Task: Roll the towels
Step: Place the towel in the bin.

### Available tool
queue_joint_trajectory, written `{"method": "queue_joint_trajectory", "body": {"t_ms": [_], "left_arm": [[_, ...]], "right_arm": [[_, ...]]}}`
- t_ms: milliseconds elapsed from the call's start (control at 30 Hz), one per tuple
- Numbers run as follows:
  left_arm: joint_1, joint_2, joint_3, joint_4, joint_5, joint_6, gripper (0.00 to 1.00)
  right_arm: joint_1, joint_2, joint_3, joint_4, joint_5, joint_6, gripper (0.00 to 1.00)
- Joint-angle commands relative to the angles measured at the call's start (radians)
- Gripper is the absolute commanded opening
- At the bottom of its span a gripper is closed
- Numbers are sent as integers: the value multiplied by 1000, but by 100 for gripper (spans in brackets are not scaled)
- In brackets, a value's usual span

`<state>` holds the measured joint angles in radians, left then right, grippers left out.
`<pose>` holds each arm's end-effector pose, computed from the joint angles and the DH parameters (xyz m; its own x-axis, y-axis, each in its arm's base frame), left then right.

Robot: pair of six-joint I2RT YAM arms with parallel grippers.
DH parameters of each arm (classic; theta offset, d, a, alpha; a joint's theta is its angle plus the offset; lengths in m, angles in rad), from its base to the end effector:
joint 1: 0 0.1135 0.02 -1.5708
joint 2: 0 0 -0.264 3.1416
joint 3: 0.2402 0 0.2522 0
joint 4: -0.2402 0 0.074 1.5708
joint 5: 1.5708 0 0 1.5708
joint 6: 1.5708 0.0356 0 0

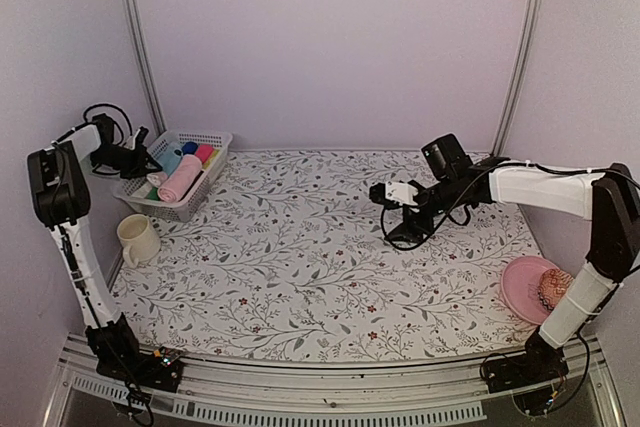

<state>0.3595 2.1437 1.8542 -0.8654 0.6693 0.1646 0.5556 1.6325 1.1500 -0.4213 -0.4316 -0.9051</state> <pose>0.4348 0.1398 0.2297 -0.8515 -0.1827 -0.4916 0.0996 0.8639 -0.4937 0.2869 0.1956 0.2329 0.1374 -0.7555 -0.6406 -0.9567 0.0664 -0.2836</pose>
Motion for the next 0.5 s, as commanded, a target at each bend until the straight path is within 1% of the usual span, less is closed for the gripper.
{"method": "queue_joint_trajectory", "body": {"t_ms": [0,133,267,333,467], "left_arm": [[24,58,100,-77,64,9,0],[42,84,112,-80,88,6,0],[54,82,99,-80,154,-1,0],[63,56,79,-70,150,-14,0],[90,-18,2,28,143,-63,0]], "right_arm": [[-4,25,0,-24,-32,0,78],[-4,47,5,-28,-37,0,78],[-4,70,16,-32,-43,4,78],[-4,81,23,-37,-47,7,78],[-3,88,25,-40,-42,6,78]]}}
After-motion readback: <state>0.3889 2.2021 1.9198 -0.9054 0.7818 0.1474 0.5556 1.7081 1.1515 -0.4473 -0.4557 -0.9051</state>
